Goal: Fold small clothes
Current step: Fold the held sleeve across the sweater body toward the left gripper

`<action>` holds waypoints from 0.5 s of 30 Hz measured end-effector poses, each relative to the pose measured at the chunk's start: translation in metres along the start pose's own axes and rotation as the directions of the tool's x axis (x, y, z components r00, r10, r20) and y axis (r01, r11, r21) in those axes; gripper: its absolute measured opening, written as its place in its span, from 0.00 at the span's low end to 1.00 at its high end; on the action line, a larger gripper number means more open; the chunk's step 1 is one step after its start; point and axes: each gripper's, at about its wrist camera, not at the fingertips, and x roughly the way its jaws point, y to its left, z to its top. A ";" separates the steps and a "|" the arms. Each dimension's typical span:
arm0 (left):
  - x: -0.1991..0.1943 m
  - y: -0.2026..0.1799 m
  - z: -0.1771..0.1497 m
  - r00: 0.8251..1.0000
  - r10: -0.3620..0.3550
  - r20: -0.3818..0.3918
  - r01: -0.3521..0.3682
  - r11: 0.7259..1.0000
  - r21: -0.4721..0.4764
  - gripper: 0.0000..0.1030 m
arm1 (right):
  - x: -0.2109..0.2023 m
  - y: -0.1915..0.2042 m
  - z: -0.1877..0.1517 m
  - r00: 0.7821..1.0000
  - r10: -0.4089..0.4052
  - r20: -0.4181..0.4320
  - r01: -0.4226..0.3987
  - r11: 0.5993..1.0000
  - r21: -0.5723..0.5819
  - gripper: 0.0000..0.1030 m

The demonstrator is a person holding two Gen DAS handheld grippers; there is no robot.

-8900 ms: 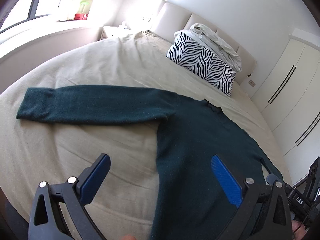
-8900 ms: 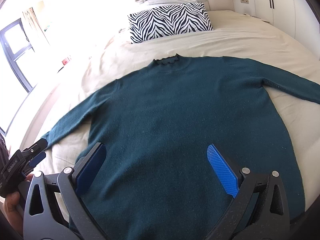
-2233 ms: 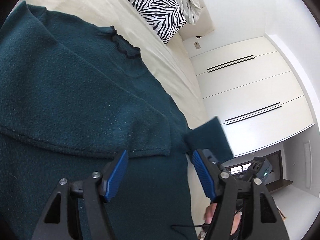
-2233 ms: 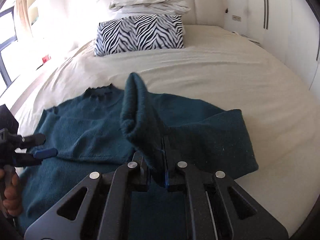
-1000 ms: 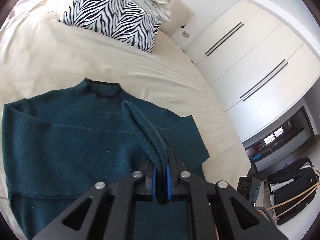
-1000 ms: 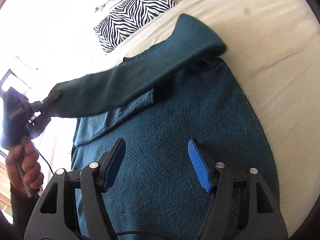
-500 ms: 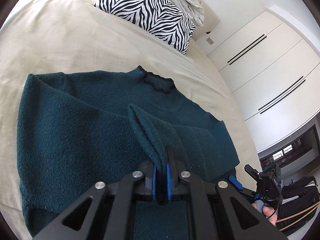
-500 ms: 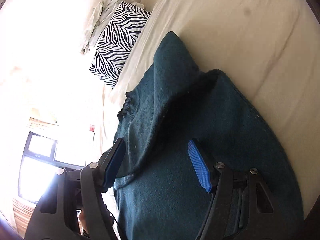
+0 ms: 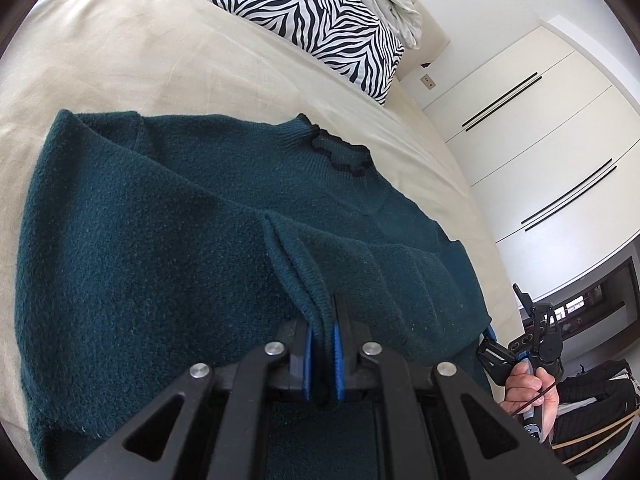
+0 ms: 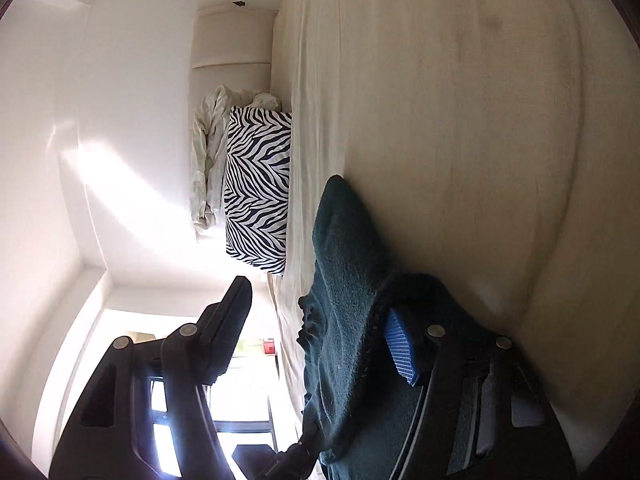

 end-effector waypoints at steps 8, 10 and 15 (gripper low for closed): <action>0.004 0.010 -0.003 1.000 0.010 -0.027 -0.010 1.000 -0.001 0.12 | -0.009 -0.020 -0.003 1.000 0.018 -0.003 -0.018 1.000 0.012 0.39; 0.004 0.018 -0.005 1.000 -0.014 -0.022 0.013 1.000 -0.027 0.14 | -0.010 -0.020 -0.006 1.000 0.001 -0.010 -0.001 1.000 -0.005 0.39; 0.003 0.020 -0.003 1.000 -0.015 -0.014 0.014 0.998 -0.057 0.14 | -0.032 -0.019 -0.014 0.997 -0.080 0.010 0.081 0.995 -0.051 0.41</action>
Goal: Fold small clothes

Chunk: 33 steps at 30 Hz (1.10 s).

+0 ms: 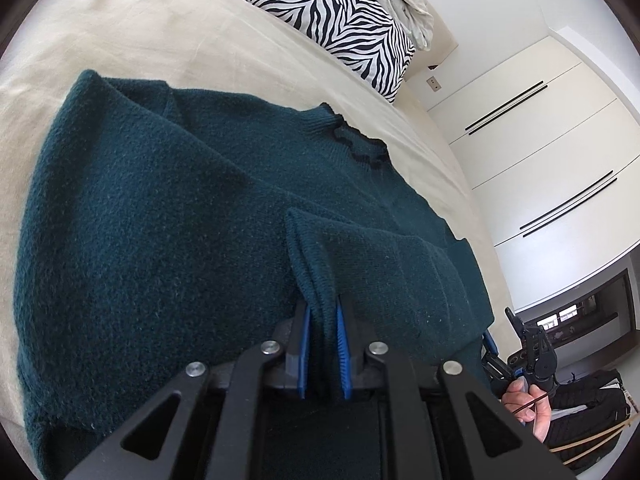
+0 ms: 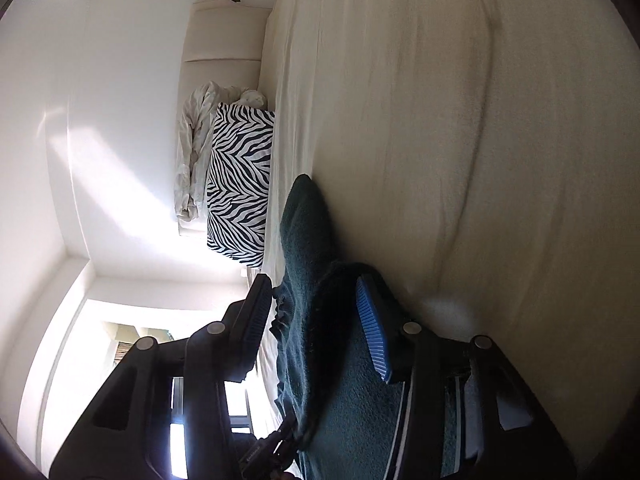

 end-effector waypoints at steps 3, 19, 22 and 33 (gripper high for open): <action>-0.006 0.000 -0.001 1.000 0.021 0.006 -0.021 0.999 -0.032 0.15 | -0.021 0.004 -0.003 0.998 -0.057 0.002 0.057 0.998 -0.020 0.42; 0.030 -0.060 0.019 0.993 0.109 0.041 -0.113 0.987 0.117 0.46 | 0.086 0.123 0.012 0.920 -0.211 -0.329 0.084 0.930 -0.359 0.56; 0.038 -0.047 0.014 0.994 0.102 0.041 -0.106 0.987 0.122 0.38 | 0.128 0.105 0.028 0.891 -0.257 -0.375 0.129 0.934 -0.334 0.56; 0.034 -0.007 0.011 0.998 -0.003 0.063 0.000 0.999 0.043 0.05 | 0.096 0.057 0.034 0.909 -0.206 -0.363 0.067 0.930 -0.362 0.48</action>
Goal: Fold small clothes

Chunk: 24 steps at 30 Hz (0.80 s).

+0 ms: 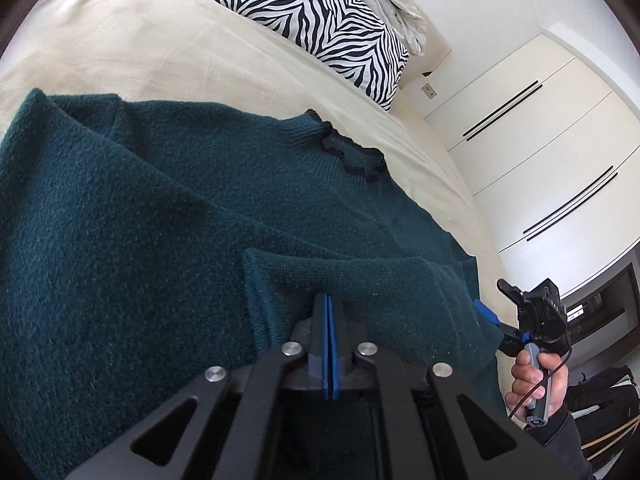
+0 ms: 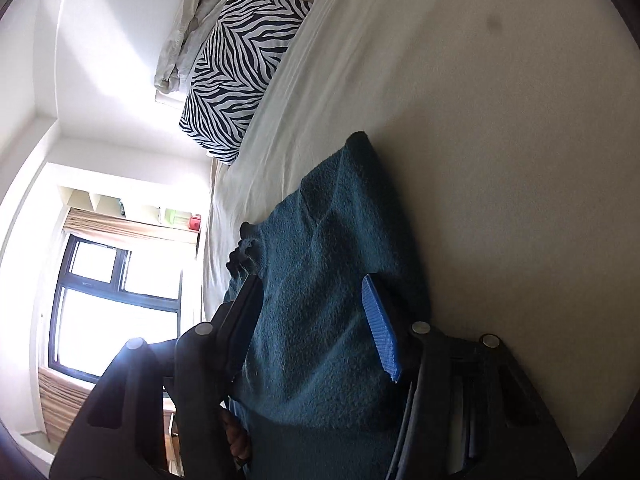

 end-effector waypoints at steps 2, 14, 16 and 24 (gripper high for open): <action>0.001 -0.002 0.000 1.000 0.006 0.003 -0.006 1.000 0.011 0.05 | -0.013 -0.002 -0.016 1.000 0.012 0.001 -0.012 1.000 -0.025 0.48; -0.001 0.001 -0.001 1.000 -0.007 0.001 0.007 1.000 0.004 0.05 | -0.075 0.022 -0.041 0.998 0.012 0.063 -0.006 0.996 -0.084 0.52; -0.003 0.003 -0.001 1.000 -0.011 0.000 0.011 1.000 -0.002 0.05 | -0.064 0.040 -0.032 0.999 0.029 0.030 -0.025 0.993 -0.118 0.52; -0.023 -0.011 0.003 0.997 0.058 0.045 -0.059 0.998 0.017 0.19 | 0.000 0.026 -0.053 0.996 0.001 -0.091 -0.011 0.993 -0.114 0.53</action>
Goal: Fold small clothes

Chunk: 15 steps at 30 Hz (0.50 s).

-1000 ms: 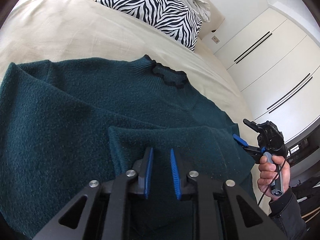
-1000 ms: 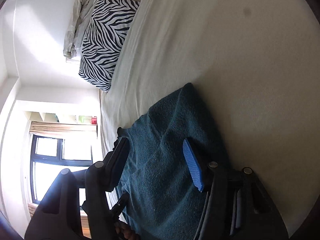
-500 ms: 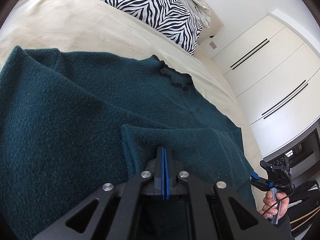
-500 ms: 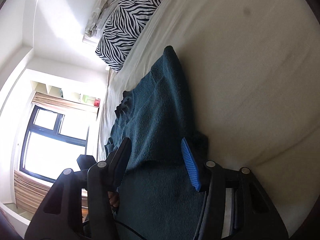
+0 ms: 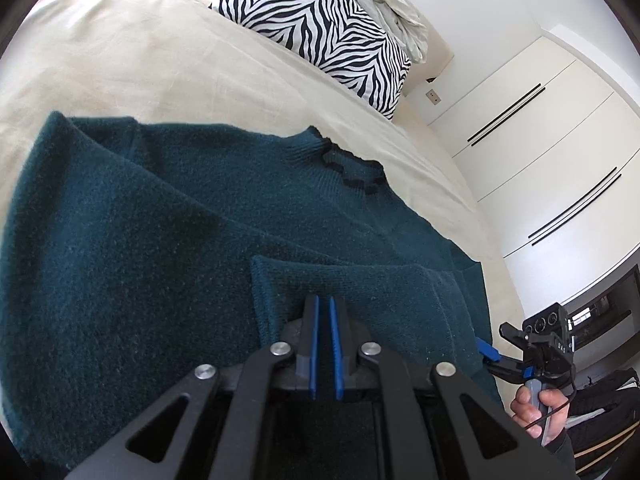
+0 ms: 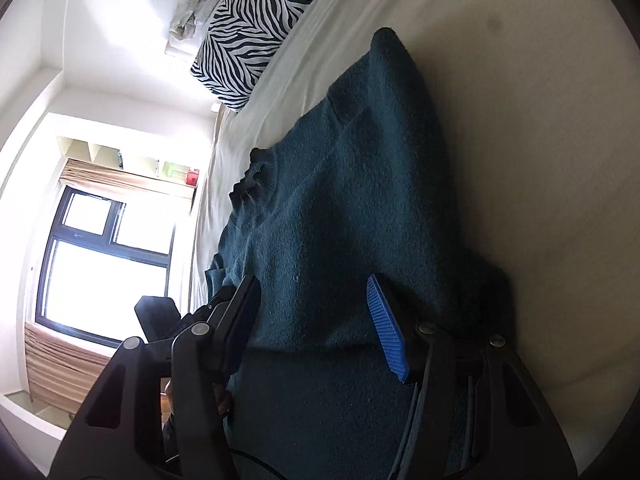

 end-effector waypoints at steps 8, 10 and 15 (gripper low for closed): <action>-0.002 -0.048 0.000 0.999 -0.041 0.025 0.038 0.995 0.097 0.54 | -0.027 0.002 -0.016 1.000 -0.013 0.012 0.013 1.000 0.005 0.54; 0.011 -0.046 -0.005 1.000 -0.018 -0.004 0.018 0.996 0.093 0.54 | -0.039 0.011 -0.010 0.999 0.019 0.043 -0.019 1.000 -0.008 0.54; 0.024 -0.032 -0.015 0.999 -0.027 -0.019 0.028 0.996 0.090 0.53 | -0.033 0.021 0.028 0.993 0.088 0.075 -0.089 0.996 0.016 0.62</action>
